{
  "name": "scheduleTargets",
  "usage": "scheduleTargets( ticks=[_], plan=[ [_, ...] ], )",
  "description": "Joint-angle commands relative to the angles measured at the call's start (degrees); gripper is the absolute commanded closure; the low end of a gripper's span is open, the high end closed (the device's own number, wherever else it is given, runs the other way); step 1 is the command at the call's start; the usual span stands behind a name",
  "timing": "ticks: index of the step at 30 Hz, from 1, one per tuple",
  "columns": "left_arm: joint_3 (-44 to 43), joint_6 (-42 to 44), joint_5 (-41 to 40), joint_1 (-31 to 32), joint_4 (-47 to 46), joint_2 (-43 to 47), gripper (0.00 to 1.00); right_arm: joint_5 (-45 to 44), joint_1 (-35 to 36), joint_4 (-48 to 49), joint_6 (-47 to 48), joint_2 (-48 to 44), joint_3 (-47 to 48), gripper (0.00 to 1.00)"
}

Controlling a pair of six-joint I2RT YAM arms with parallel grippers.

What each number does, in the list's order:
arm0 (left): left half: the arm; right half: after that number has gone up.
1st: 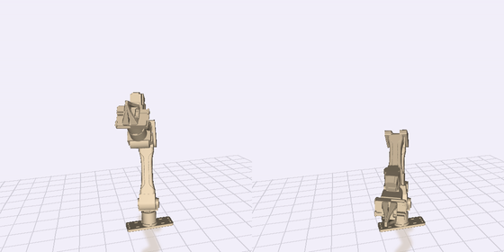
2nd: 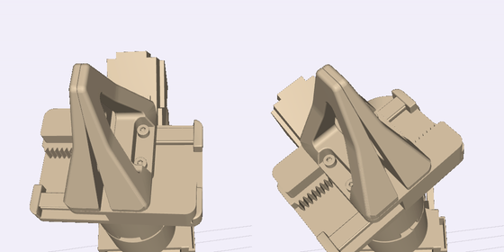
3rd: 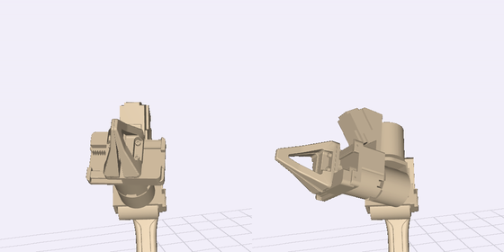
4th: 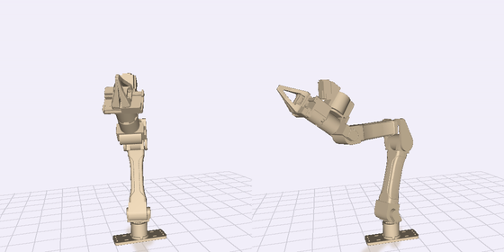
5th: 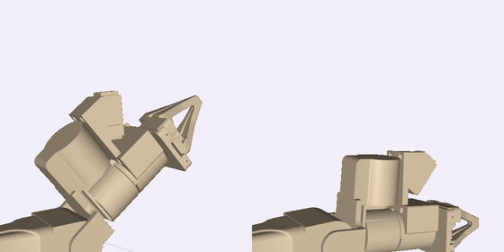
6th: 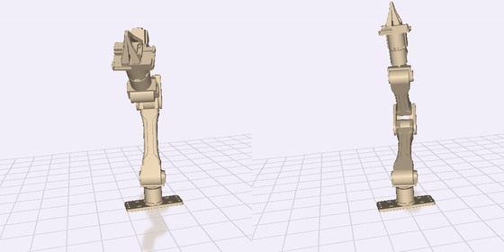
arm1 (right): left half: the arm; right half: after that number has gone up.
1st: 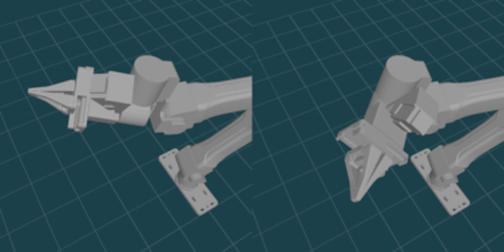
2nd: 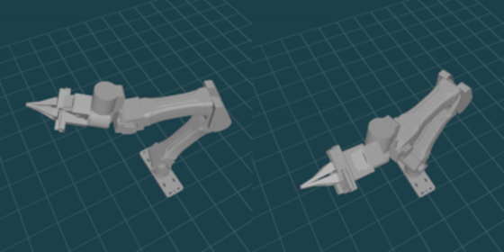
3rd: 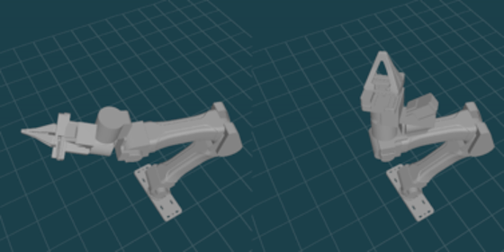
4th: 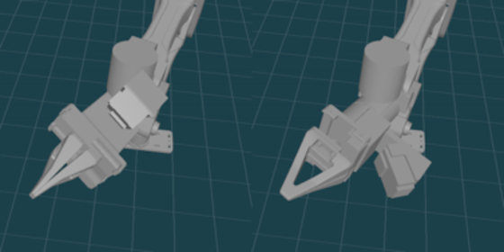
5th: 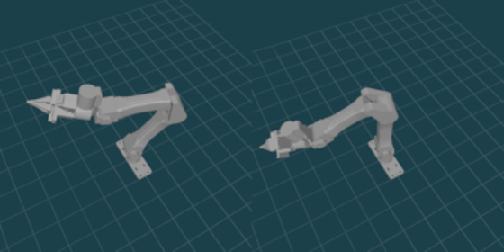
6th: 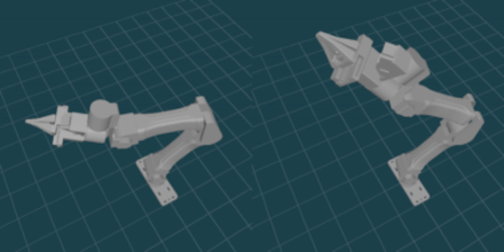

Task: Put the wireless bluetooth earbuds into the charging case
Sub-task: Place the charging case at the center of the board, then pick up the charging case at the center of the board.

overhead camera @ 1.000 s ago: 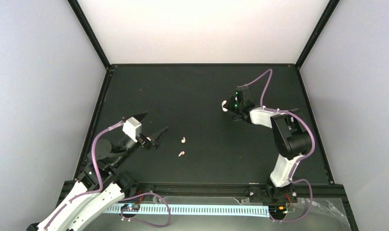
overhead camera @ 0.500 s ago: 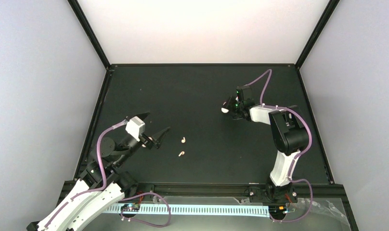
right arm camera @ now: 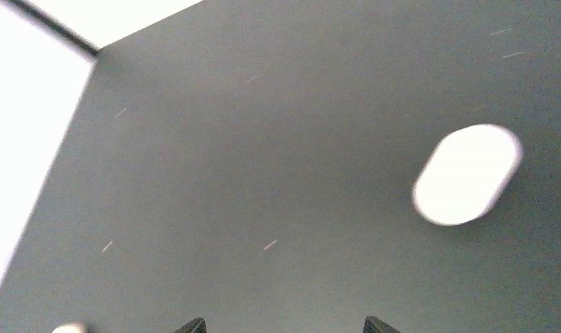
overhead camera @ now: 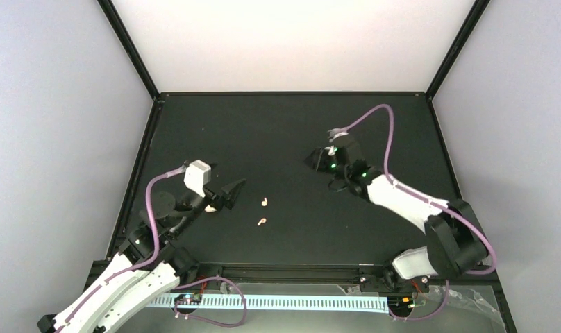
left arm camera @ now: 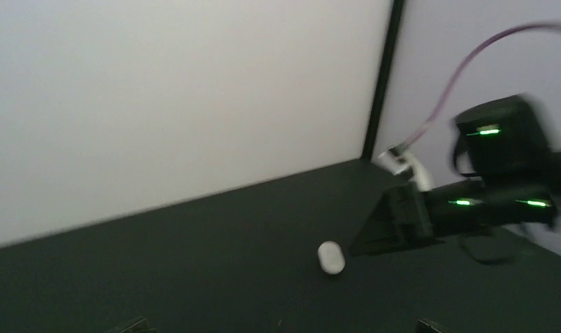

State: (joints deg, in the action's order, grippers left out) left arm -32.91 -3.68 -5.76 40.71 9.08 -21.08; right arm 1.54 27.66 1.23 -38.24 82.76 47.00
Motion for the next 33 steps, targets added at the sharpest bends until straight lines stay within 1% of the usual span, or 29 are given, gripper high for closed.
scheduleTargets(
  ticks=[1, 4, 6, 7, 8, 9, 12, 15, 19, 24, 30, 33],
  plan=[
    [-4.6, -13.4, -11.3, -0.2, 11.5, -5.8, 0.01, -1.9, 12.4, -3.7, 4.6, -6.1, -3.2, 0.42],
    [-5.9, -20.0, -14.8, -1.9, 20.0, -13.2, 0.01, -1.7, 18.6, -3.3, 4.1, -8.8, -5.6, 0.42],
    [-5.5, -24.9, -11.4, -6.9, 24.1, -17.5, 0.01, -1.9, 20.9, -3.0, 3.7, -10.9, -7.2, 0.42],
    [-4.9, -26.8, -7.9, -11.8, 24.7, -18.5, 0.01, -1.9, 21.7, -2.9, 3.7, -11.9, -8.0, 0.42],
    [-4.1, -28.7, -5.1, -14.0, 24.8, -18.9, 0.01, -1.8, 22.1, -3.0, 3.7, -13.3, -8.6, 0.42],
    [-3.5, -30.4, -3.9, -18.0, 25.0, -19.2, 0.01, -1.6, 22.4, -3.3, 3.6, -14.6, -9.1, 0.42],
    [-2.7, -33.2, -4.6, -23.0, 26.2, -20.7, 0.01, -1.0, 22.6, -4.4, 3.7, -18.9, -10.2, 0.42],
    [-2.6, -35.1, -2.9, -27.2, 27.8, -25.4, 0.01, 0.0, 22.6, -5.6, 4.0, -23.5, -10.5, 0.42],
    [-2.2, -35.2, -3.6, -28.7, 28.6, -33.0, 0.02, 0.6, 22.6, -7.0, 5.1, -28.8, -10.1, 0.42],
    [-2.0, -34.6, -5.2, -29.3, 27.3, -39.0, 0.03, 1.0, 22.6, -9.0, 6.3, -31.7, -8.9, 0.42],
    [-4.3, -32.8, -3.6, -29.5, 25.5, -47.1, 0.04, 1.8, 22.6, -7.4, 5.9, -31.9, -9.8, 0.42],
    [-6.3, -32.4, -2.5, -29.5, 25.2, -53.3, 0.07, 2.8, 22.6, -7.1, 5.5, -31.5, -9.9, 0.42]
  ],
)
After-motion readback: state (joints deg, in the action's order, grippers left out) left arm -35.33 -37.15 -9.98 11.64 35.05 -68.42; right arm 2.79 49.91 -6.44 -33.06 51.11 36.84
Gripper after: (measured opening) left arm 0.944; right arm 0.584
